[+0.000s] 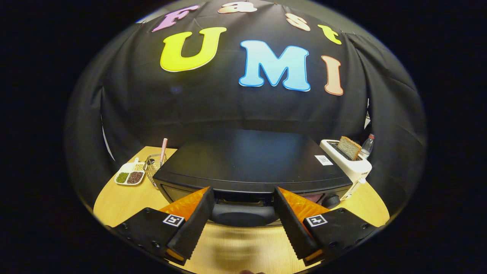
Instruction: Open the toaster oven, put the food inside, and close the toaster oven door.
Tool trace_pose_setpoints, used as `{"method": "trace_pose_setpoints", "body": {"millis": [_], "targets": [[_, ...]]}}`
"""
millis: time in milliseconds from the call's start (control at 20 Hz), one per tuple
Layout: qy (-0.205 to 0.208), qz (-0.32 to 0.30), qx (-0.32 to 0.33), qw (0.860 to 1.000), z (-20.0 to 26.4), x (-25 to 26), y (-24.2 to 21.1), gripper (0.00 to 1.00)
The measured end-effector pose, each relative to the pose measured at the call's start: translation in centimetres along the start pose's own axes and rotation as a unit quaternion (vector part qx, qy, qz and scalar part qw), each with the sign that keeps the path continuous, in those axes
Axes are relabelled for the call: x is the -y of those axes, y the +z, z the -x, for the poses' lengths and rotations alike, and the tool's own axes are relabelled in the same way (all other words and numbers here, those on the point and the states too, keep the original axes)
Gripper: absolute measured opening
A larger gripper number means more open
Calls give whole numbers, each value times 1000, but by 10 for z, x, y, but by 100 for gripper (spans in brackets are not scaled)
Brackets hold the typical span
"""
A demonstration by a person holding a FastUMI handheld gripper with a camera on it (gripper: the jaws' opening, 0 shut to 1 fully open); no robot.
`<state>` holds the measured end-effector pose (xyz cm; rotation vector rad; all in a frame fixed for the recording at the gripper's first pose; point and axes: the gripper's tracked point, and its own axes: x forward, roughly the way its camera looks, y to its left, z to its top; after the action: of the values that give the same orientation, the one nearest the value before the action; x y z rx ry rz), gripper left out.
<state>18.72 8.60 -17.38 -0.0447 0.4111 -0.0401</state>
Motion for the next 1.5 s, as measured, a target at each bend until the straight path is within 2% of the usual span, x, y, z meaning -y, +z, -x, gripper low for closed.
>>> {"method": "trace_pose_setpoints", "body": {"millis": [100,450,950,1250,1500], "targets": [[3,-15,-15,1000,1,-1,-2,100],[10,-9,-43,999,14,-5,-11,100],[15,-1,-67,998,49,-7,-47,100],[17,1,-96,995,67,-8,-81,100],[36,-4,-180,983,74,-9,-149,98]]}}
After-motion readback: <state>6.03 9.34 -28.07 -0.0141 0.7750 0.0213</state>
